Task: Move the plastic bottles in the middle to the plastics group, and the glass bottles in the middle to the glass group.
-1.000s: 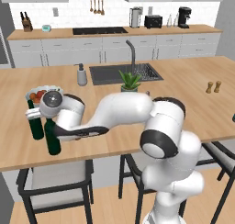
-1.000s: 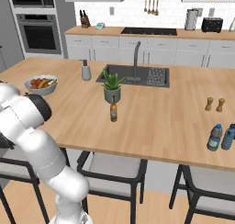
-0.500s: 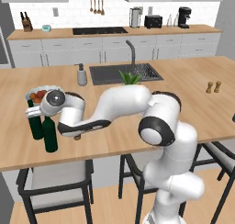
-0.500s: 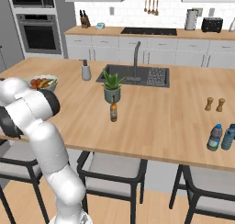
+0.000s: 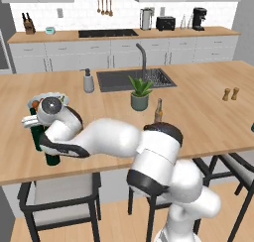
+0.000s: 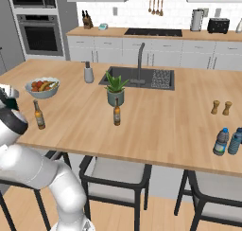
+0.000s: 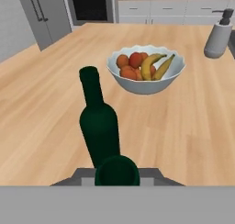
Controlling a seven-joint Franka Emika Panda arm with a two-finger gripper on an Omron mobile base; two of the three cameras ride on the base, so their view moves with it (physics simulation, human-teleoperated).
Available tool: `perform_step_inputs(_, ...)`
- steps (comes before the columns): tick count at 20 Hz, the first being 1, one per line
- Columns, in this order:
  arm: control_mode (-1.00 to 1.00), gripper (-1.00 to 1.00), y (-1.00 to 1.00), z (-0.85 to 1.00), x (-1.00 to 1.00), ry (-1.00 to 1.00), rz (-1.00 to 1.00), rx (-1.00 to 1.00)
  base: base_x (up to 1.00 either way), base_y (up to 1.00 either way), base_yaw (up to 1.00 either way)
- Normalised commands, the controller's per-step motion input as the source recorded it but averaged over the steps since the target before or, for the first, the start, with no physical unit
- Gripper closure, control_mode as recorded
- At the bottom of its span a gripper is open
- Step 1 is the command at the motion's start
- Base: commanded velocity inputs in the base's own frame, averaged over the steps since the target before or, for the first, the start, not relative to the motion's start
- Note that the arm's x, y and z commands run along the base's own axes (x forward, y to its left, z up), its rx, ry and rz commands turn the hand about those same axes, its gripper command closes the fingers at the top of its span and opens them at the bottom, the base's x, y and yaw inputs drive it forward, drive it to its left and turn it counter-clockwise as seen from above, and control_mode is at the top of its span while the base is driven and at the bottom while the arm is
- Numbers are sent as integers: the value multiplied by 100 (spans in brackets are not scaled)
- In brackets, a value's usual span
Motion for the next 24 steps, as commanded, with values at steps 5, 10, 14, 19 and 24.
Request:
perform_step_inputs(5,-100,100,0,-8,-5,-1,0,0,0,0,0)
perform_step_inputs(10,-100,100,0,-5,-7,-12,0,0,0,0,0)
perform_step_inputs(14,-100,100,0,-8,0,-12,0,0,0,0,0)
perform_step_inputs(19,-100,100,0,-9,0,-2,0,0,0,0,0)
perform_step_inputs(24,-100,100,0,0,0,0,0,0,0,0,0)
